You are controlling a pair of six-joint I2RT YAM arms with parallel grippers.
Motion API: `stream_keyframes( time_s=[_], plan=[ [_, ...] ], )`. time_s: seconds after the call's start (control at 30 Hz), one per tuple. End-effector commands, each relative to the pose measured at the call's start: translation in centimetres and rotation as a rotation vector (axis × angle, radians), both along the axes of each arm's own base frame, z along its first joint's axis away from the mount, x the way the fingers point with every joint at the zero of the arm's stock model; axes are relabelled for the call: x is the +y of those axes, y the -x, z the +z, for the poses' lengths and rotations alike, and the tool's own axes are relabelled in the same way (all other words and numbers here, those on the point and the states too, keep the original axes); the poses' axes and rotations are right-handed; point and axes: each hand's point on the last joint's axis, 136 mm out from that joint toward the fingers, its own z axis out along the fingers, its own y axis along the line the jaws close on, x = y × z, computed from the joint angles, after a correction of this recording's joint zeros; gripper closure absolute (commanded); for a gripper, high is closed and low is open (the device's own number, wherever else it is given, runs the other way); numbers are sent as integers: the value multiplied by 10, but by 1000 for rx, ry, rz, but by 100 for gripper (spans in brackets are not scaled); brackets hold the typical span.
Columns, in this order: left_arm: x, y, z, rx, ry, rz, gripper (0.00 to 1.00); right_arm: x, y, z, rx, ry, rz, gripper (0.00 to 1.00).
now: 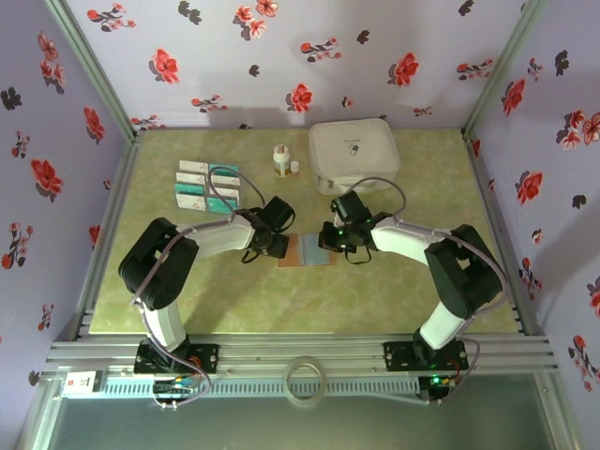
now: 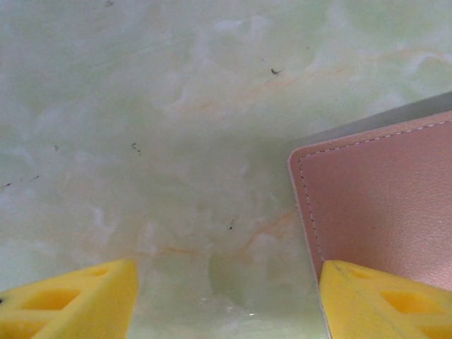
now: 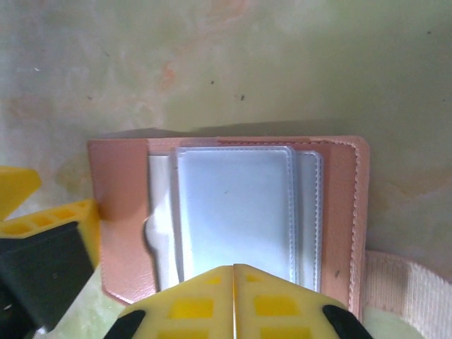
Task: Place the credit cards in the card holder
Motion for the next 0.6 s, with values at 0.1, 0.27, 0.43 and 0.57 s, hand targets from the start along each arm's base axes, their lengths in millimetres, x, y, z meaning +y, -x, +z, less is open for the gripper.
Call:
stream_keyframes(
  time_s=[0.1,0.27,0.43,0.57],
  plan=[
    [-6,-4,39,-40,45,5,29,-6,-7,33,-79,33,-7,62],
    [-25,-9,63,-45,153,24,29,-10,-14,37,-105,72,6,53],
    [-38,-8,65,-20,225,50,32,-10,-18,23,-63,52,0,62],
    [-42,-3,59,-7,225,56,37,-6,-20,13,-38,22,4,71]
  ],
)
